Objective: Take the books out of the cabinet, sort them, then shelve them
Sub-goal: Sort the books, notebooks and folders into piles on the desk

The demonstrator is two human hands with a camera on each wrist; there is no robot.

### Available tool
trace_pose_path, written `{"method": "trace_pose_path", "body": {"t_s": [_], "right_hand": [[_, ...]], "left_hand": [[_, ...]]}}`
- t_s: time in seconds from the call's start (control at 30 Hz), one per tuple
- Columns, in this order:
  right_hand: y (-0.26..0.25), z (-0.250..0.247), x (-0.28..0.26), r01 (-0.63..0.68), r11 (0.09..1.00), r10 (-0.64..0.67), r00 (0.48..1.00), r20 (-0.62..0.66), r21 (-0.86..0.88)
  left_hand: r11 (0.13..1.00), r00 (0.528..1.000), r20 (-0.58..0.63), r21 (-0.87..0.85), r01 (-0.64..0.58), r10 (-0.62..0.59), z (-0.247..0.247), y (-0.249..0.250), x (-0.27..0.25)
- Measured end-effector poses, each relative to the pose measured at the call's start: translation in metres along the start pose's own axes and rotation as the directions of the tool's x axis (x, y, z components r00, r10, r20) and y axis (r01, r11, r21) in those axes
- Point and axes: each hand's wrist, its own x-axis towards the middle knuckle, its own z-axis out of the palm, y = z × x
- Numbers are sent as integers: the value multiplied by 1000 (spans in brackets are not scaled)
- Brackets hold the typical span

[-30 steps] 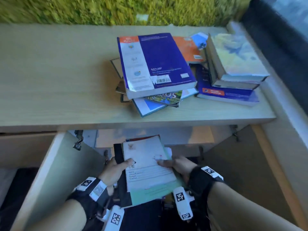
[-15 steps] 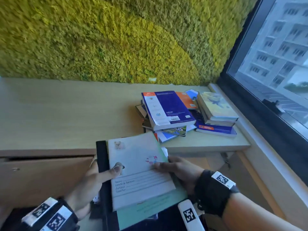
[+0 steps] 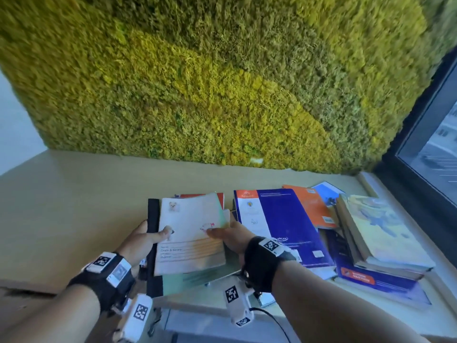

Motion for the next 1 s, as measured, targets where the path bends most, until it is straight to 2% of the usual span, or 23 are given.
{"method": "trace_pose_path", "body": {"t_s": [0.1,0.17,0.23,0.33,0.4,0.53,0.63,0.73,0.8,0.87,0.93,1.0], "right_hand": [[0,-9,33,-24,1000,24,998,55,-2],[6,-9,51,-24,998,28,996,80,-58],[12,-6,61,10,990,2,996,87,-142],[7,-4,59,30,953,3,994,109,-303],[-2,-4,53,23,897,44,989,141,-442],[-19,-4,45,35,798,97,978,185,-602],[-29,0,47,50,719,99,980,173,-693],[-37,4,60,60,667,75,986,147,-743],[-44,6,69,32,718,74,990,122,-695],[-49,9,80,-11,797,80,993,87,-604],[-53,8,89,-46,852,76,997,35,-522],[-60,2,96,-65,891,64,998,-18,-450]], "left_hand": [[997,996,-63,42,62,-59,-3,-23,50],[975,992,-100,202,95,-76,-2,-32,67],[909,989,-134,402,108,-59,0,-36,67],[748,969,-240,632,205,-62,-6,-61,72],[751,972,-219,628,205,-82,-5,-63,72],[731,968,-243,650,208,-60,-14,-37,66],[818,967,-254,549,171,-32,-27,-22,67],[952,985,-173,299,72,-20,-34,1,68],[980,998,-50,192,48,-40,-30,19,73],[991,989,61,16,135,-135,-28,29,86],[951,959,168,-174,255,-227,-30,35,103],[914,948,220,-285,288,-230,-30,45,123]]}}
